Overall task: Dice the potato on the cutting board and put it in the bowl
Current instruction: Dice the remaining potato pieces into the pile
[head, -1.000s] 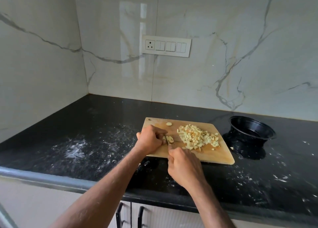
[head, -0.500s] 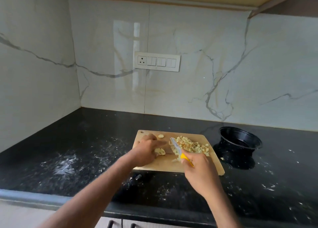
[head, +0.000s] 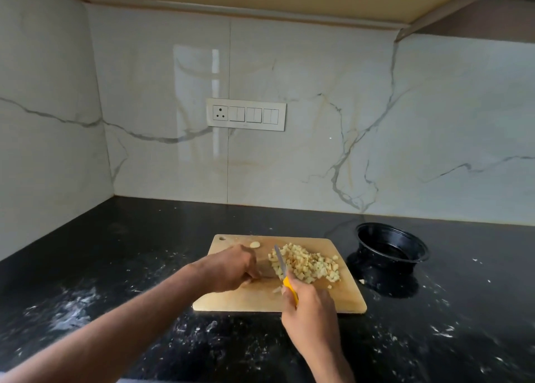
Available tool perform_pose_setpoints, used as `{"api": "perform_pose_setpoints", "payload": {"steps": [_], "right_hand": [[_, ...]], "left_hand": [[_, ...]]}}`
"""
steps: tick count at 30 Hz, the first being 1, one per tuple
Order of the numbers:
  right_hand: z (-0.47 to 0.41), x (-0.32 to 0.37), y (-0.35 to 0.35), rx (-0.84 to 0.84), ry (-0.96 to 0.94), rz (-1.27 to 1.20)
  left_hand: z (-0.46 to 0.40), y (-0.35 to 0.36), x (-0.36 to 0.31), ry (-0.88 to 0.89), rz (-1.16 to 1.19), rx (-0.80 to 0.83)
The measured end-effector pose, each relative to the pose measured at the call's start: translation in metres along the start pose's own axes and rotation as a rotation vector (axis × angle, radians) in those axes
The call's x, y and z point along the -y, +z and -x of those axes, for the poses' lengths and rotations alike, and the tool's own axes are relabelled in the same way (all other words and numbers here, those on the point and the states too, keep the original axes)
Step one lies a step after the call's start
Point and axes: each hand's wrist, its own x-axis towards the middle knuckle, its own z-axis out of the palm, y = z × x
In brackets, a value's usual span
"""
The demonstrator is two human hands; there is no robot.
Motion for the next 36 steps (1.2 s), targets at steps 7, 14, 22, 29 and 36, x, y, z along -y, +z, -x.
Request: {"api": "perform_pose_setpoints", "payload": {"steps": [7, 14, 22, 29, 36], "right_hand": [[0.003, 0.003, 0.001, 0.024, -0.014, -0.009], [0.004, 0.005, -0.001, 0.001, -0.029, 0.038], [0.01, 0.02, 0.006, -0.008, -0.079, 0.107], [0.009, 0.035, 0.02, -0.004, -0.067, 0.094], [0.004, 0.041, 0.027, -0.008, -0.089, 0.115]], "left_hand": [[-0.013, 0.023, -0.051, -0.451, -0.141, -0.16], [-0.009, 0.034, -0.05, -0.537, 0.006, -0.241], [0.014, 0.02, -0.004, -0.411, 0.351, -0.24], [0.018, 0.03, 0.001, -0.39, 0.485, -0.331], [0.016, 0.034, 0.003, -0.401, 0.449, -0.354]]}}
